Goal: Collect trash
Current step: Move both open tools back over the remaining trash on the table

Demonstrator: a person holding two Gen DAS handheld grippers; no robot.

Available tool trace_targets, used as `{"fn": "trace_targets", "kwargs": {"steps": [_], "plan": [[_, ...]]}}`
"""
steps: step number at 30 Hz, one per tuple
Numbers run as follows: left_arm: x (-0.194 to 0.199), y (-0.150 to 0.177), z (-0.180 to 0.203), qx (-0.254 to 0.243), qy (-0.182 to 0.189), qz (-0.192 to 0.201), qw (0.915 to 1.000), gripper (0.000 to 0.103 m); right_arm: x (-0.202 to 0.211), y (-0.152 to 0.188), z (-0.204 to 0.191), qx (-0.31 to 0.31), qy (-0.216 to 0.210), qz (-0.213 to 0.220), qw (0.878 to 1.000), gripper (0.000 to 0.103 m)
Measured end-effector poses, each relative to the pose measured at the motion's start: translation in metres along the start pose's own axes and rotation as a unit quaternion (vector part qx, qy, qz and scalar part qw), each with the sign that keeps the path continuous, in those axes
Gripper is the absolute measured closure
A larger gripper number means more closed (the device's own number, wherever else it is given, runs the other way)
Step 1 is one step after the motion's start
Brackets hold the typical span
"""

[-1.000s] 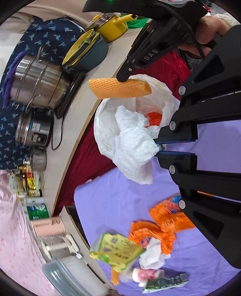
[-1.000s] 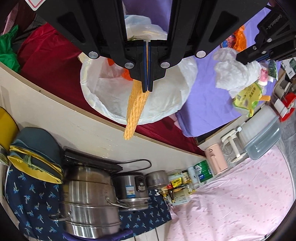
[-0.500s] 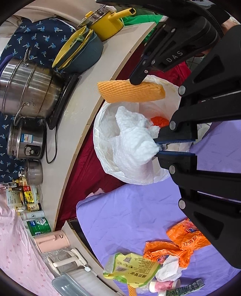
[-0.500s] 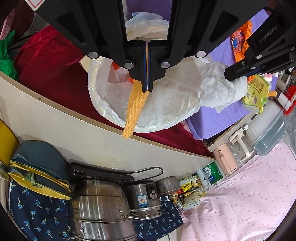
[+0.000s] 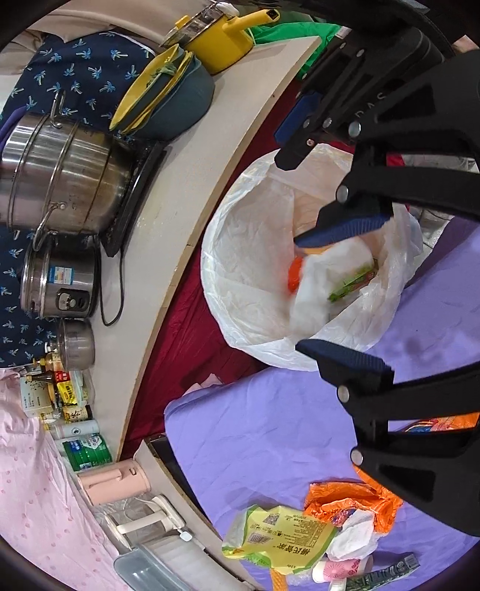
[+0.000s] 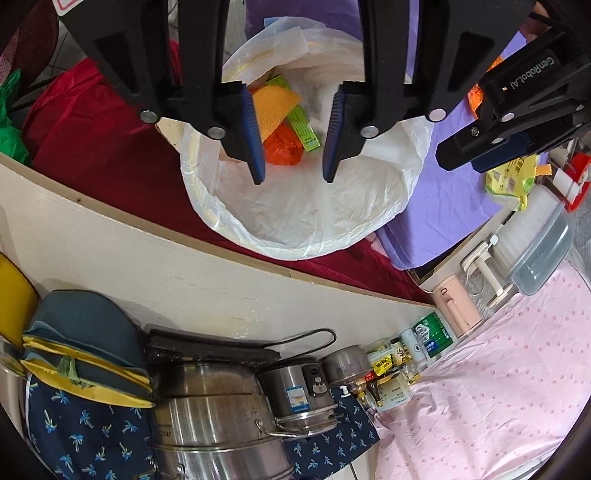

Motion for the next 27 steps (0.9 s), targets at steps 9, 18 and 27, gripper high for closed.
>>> {"fn": "trace_targets", "kwargs": {"steps": [9,18,27], "plan": [[0.011,-0.005,-0.006,0.008,0.001,0.011,0.9999,0.047,0.014,-0.009,-0.007,0.012,0.010,0.018,1.000,0.059],[0.022,-0.007,-0.016,0.022,0.003,0.016,0.9996,0.047,0.025,-0.017,-0.019,0.023,0.007,0.029,0.999,0.056],[0.042,-0.008,-0.042,0.040,-0.007,0.034,0.9986,0.047,0.037,-0.024,-0.049,0.044,-0.004,0.039,0.998,0.052]]}}
Point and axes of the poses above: each gripper's, at about its wrist camera, not at the fingertips, and x roughly against the way its jaws point, z to its right, y to its underside, the point moved 6 cm from there along -x, roughly the way its jaws point, and after that the axes turned 15 degrees about x, right-handed, at the moved point
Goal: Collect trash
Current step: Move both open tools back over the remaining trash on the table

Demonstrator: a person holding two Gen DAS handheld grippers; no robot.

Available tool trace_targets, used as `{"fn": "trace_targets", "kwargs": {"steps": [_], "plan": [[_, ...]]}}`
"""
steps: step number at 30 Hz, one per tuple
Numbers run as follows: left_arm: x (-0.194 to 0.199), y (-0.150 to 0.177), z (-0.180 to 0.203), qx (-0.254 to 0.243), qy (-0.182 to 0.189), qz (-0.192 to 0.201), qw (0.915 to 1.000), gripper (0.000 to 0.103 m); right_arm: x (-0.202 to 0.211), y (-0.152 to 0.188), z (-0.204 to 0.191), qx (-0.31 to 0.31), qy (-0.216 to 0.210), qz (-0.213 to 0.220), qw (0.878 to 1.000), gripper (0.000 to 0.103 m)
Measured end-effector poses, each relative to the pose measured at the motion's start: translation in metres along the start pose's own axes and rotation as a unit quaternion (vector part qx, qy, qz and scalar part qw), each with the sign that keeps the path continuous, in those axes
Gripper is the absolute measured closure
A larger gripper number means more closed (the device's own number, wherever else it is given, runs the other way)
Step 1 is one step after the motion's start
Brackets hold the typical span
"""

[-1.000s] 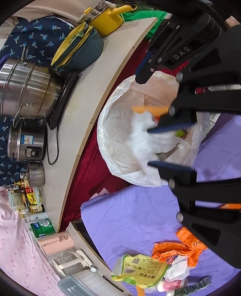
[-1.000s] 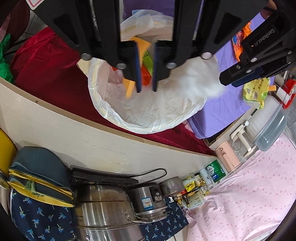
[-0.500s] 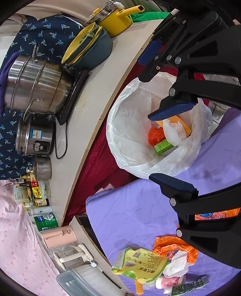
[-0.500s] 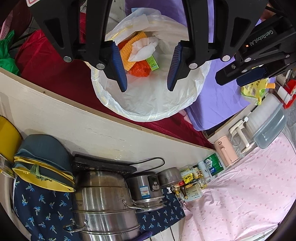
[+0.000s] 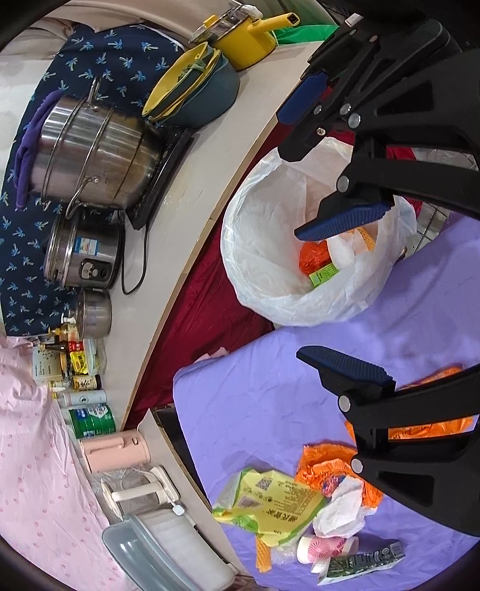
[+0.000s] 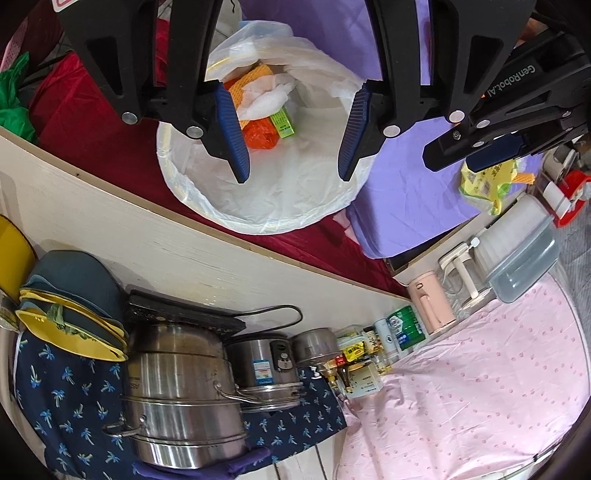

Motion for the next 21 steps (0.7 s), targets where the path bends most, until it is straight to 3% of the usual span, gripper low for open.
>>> {"fn": "trace_targets", "kwargs": {"steps": [13,21], "plan": [[0.046,-0.007,-0.096,0.059,-0.048,0.041,0.9963,0.035,0.021,-0.014,-0.064,0.038,-0.030,0.024,0.999,0.042],[0.074,0.010,-0.183,0.094,-0.125,0.054,0.9862,0.030,0.027,-0.003,-0.125,0.083,-0.056,0.021,0.995,0.032]]}}
Point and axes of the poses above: each gripper's, at about its wrist camera, not at the fingertips, and x roughly against the way its jaws point, z to its right, y to its underside, the point moved 6 cm from there along -x, roughly the way its jaws point, and after that the axes turned 15 degrees about x, right-handed, at the moved point
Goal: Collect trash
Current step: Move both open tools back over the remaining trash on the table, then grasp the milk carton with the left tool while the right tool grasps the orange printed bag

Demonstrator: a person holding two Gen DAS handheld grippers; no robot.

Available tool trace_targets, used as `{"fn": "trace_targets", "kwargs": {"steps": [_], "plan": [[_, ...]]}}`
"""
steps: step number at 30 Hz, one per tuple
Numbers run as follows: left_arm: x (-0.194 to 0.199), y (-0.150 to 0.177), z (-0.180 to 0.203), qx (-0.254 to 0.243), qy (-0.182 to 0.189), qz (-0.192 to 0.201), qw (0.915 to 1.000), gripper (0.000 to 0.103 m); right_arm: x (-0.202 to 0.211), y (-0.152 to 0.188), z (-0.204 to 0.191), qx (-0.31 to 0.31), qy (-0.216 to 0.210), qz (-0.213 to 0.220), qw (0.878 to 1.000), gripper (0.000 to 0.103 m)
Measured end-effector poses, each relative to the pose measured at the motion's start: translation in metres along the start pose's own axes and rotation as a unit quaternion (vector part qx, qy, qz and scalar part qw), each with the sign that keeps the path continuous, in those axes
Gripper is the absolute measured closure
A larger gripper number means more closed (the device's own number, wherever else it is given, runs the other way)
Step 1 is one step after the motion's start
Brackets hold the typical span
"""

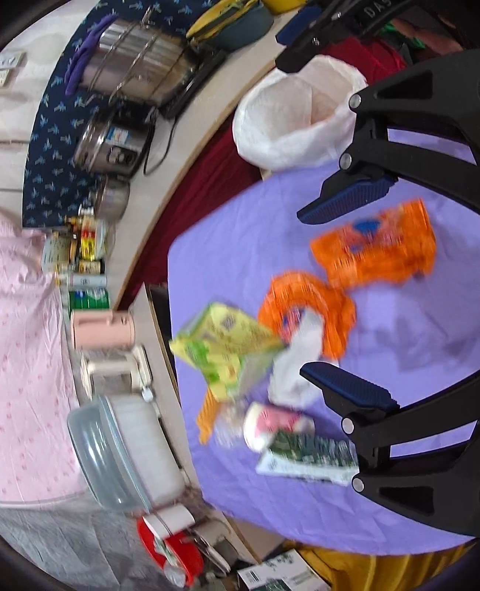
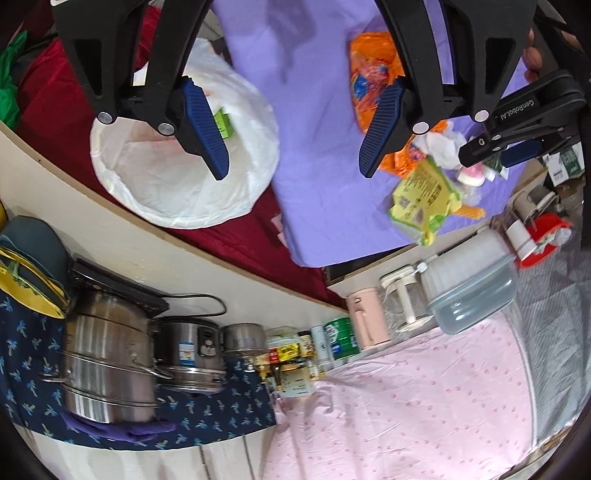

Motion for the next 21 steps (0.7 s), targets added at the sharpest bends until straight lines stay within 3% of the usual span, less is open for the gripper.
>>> {"fn": "trace_targets", "kwargs": {"steps": [7,21], "plan": [[0.002,0.008,-0.084,0.052,-0.045,-0.011,0.9976,0.028,-0.017,0.018,-0.059,0.031,-0.039,-0.031,0.998,0.032],[-0.005,0.022,-0.179,0.091,-0.080,-0.019,0.9924,0.015,-0.064,0.070,-0.133,0.061,-0.069,-0.106,0.990,0.032]]}}
Point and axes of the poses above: each gripper's, at about its wrist camera, not at the fingertips, and x roughly against the way its jaws point, z to its right, y to its underside, the point moved 6 cm from there along -x, roughly the way its jaws point, and after that the axes turned 15 degrees about x, right-handed, at the moved point
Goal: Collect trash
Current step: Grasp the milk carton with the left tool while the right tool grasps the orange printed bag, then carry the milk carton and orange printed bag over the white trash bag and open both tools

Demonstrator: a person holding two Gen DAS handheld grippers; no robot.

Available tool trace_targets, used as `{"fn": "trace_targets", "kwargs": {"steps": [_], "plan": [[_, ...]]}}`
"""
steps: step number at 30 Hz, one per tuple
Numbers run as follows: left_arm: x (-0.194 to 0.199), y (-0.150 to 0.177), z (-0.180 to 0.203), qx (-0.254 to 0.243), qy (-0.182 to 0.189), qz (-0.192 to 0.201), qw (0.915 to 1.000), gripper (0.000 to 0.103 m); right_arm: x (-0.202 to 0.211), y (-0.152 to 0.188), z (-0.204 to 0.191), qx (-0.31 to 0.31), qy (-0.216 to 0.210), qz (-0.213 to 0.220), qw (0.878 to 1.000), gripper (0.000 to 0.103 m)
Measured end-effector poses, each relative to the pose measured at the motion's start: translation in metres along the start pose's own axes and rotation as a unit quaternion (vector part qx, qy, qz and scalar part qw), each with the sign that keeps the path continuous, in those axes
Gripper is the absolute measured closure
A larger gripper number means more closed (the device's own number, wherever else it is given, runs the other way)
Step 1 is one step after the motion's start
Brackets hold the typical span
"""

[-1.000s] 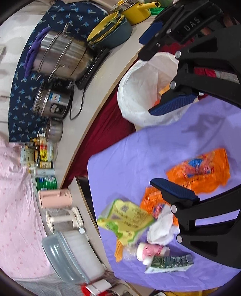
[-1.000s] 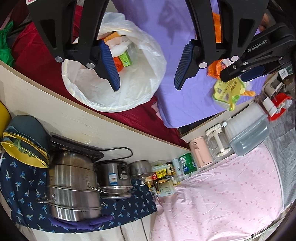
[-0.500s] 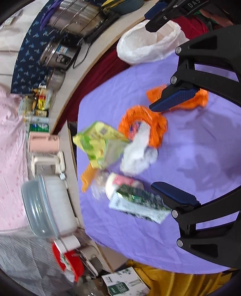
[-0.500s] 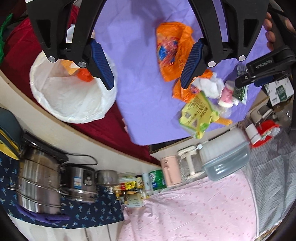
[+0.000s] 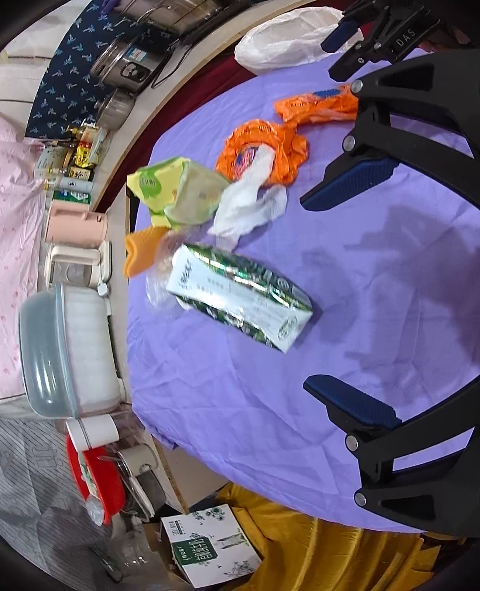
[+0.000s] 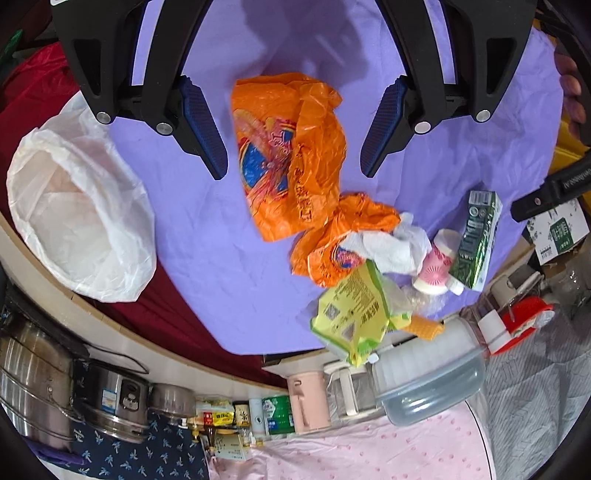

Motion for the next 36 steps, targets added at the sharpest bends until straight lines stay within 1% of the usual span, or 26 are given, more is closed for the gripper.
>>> {"fn": "trace_targets", "kwargs": {"steps": [10,13,16,17,18,22,24,25,27,28,29,30,31,33,36], "plan": [[-0.032,-0.016,-0.019,0.000,-0.001,-0.007,1.0000,0.013,-0.033,0.007,-0.007,0.003,0.006,-0.034,0.999,0.032],[-0.047,-0.021,-0.021,-0.011,0.004,-0.009,0.9999,0.013,-0.041,0.008,-0.007,0.001,0.009,-0.043,0.999,0.035],[-0.064,-0.024,-0.021,-0.024,0.009,-0.012,0.9996,0.013,-0.051,0.011,-0.008,0.000,0.006,-0.056,0.998,0.043],[-0.069,-0.024,-0.021,-0.028,0.009,-0.014,0.9995,0.013,-0.055,0.012,-0.008,0.000,0.005,-0.062,0.998,0.047],[-0.073,-0.025,-0.021,-0.029,0.006,-0.015,0.9995,0.013,-0.058,0.013,-0.008,0.000,0.004,-0.067,0.998,0.049],[-0.089,-0.024,-0.023,-0.030,0.011,-0.022,0.9993,0.013,-0.065,0.017,-0.010,0.005,0.011,-0.075,0.997,0.051],[-0.094,-0.023,-0.024,-0.027,0.014,-0.027,0.9992,0.013,-0.066,0.016,-0.010,0.010,0.015,-0.075,0.997,0.054],[-0.095,-0.022,-0.023,-0.028,0.017,-0.028,0.9991,0.014,-0.066,0.016,-0.010,0.010,0.016,-0.076,0.997,0.056],[-0.093,-0.021,-0.022,-0.027,0.022,-0.028,0.9990,0.020,-0.065,0.016,-0.009,0.007,0.017,-0.075,0.997,0.065],[-0.093,-0.020,-0.021,-0.027,0.026,-0.030,0.9988,0.029,-0.064,0.016,-0.007,0.005,0.016,-0.075,0.997,0.068],[-0.091,-0.020,-0.020,-0.026,0.030,-0.034,0.9986,0.038,-0.063,0.016,-0.007,0.004,0.015,-0.074,0.997,0.073],[-0.089,-0.018,-0.019,-0.022,0.033,-0.036,0.9986,0.041,-0.062,0.016,-0.006,0.002,0.014,-0.072,0.997,0.078],[-0.086,-0.017,-0.018,-0.021,0.032,-0.036,0.9986,0.044,-0.060,0.015,-0.006,0.000,0.014,-0.070,0.997,0.079],[-0.080,-0.015,-0.016,-0.020,0.033,-0.035,0.9987,0.048,-0.056,0.014,-0.004,-0.002,0.016,-0.067,0.998,0.083],[-0.068,-0.011,-0.014,-0.017,0.033,-0.028,0.9989,0.050,-0.047,0.012,-0.002,-0.005,0.015,-0.058,0.998,0.085]]}}
Point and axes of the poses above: each gripper's, at about its wrist camera, not at the fingertips, and x roughly against the way its jaws point, z to its right, y to its underside, the point moved 6 cm from there along -x, roughly the way its jaws point, and after that the axes turned 15 degrees about x, right-handed, at the moved point
